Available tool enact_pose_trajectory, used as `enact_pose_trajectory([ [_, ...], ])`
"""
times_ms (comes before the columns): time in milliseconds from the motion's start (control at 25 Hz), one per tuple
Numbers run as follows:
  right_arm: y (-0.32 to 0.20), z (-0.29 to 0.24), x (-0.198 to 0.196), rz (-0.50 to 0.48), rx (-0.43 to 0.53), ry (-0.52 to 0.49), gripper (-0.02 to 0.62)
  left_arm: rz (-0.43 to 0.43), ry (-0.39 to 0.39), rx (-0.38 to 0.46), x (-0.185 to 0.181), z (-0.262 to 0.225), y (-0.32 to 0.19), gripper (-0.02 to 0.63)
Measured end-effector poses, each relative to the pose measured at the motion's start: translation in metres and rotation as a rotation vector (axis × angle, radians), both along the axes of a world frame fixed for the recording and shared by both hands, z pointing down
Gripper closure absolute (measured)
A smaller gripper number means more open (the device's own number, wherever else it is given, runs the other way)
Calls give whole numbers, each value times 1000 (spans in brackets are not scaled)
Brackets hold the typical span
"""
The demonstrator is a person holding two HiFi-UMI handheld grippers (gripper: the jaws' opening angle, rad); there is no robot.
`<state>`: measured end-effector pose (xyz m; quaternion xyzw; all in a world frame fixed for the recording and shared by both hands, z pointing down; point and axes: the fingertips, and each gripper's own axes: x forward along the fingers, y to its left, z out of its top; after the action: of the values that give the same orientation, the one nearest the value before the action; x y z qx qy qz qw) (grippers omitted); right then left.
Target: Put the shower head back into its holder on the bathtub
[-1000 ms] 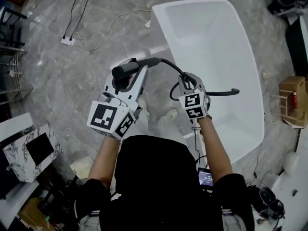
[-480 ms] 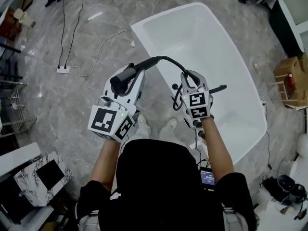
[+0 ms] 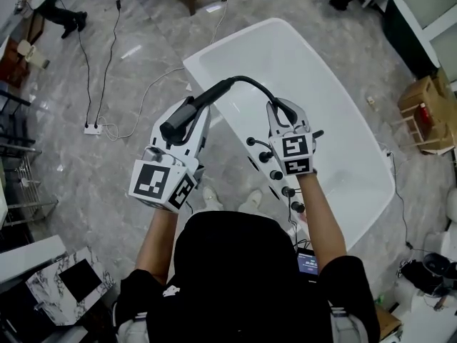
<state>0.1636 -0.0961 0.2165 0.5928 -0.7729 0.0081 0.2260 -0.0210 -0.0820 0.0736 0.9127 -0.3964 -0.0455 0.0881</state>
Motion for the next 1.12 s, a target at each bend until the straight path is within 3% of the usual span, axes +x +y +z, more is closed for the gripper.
enact_pose_trajectory([
  [560,-10,-44,-17,-52,99,-90,531,-54,-28,132,-13,-48,14,462],
  [840,-15,-21,-30,-85,54,-104,534,-90,-60,122,-20,-39,15,462],
  [1120,-8,24,-37,-81,-41,-113,534,-66,-68,89,-19,-23,16,462],
])
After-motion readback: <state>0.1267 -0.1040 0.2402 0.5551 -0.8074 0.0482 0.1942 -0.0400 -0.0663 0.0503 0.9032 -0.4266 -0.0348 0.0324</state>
